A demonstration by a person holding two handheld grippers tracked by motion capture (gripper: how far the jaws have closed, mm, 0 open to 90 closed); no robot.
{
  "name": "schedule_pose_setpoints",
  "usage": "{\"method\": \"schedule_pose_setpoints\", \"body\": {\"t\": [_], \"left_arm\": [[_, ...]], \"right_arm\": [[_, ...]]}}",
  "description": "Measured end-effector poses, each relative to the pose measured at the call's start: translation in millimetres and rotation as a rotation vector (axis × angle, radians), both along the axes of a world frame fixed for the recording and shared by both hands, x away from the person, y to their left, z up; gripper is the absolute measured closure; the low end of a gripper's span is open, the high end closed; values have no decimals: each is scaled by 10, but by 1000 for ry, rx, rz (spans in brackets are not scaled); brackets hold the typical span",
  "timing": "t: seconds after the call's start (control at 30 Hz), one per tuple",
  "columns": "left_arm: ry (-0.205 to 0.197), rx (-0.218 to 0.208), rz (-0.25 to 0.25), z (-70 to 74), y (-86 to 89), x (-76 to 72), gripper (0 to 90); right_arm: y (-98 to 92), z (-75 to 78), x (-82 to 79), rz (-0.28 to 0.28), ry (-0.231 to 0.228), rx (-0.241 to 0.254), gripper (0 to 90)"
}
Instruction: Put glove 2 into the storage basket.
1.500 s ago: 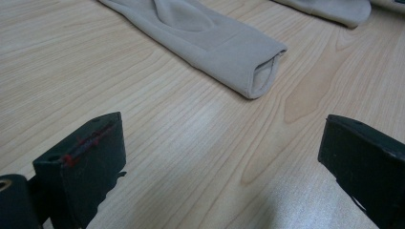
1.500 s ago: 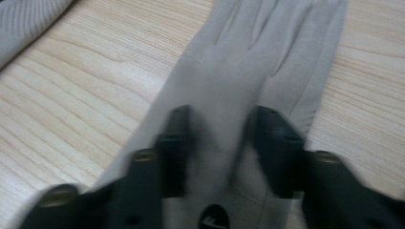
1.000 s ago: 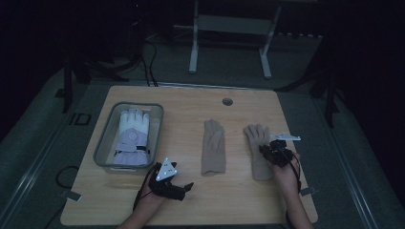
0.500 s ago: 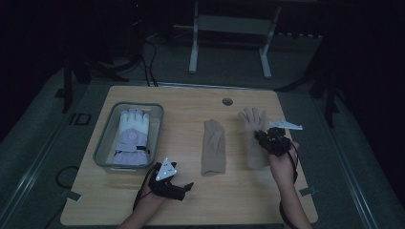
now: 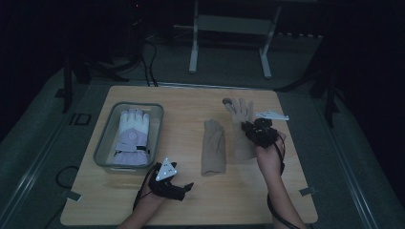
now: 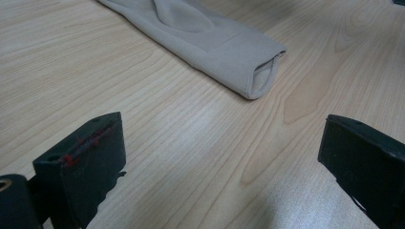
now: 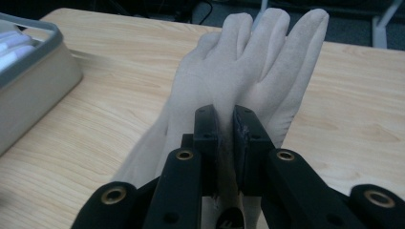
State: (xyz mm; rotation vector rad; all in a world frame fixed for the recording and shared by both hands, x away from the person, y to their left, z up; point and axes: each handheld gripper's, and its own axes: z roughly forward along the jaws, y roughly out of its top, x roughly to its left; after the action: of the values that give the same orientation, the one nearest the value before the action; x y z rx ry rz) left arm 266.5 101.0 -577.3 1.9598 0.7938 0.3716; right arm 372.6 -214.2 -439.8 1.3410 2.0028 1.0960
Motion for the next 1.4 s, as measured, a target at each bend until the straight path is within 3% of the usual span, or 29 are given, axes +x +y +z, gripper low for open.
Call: {"method": "schedule_pose_setpoints", "body": {"t": [0.23,0.53,0.7,0.77,0.93,1.2,1.4], "left_arm": [[1,-4,3,0,3,0,25],[0,-4,0,1,8,1,25],[0,-4,-1,0,7,0,25],[1,-6,-3,-1,6,0,25],[0,-9,-4,0,9,-3,25],[1,-6,-7,-1,5,0,25],[3,-3,-7,0,2,-2,25]], "right_arm": [[292,24,-6,8,-2,17,810],[632,-115,36,10,3,22,807],[743,-274,42,-4,38,77,807],[802,-356,42,-7,44,64,807],[824,-556,69,-45,96,99,808],[850,-866,77,-86,160,61,786],[866,-1019,103,-60,212,57,666]]}}
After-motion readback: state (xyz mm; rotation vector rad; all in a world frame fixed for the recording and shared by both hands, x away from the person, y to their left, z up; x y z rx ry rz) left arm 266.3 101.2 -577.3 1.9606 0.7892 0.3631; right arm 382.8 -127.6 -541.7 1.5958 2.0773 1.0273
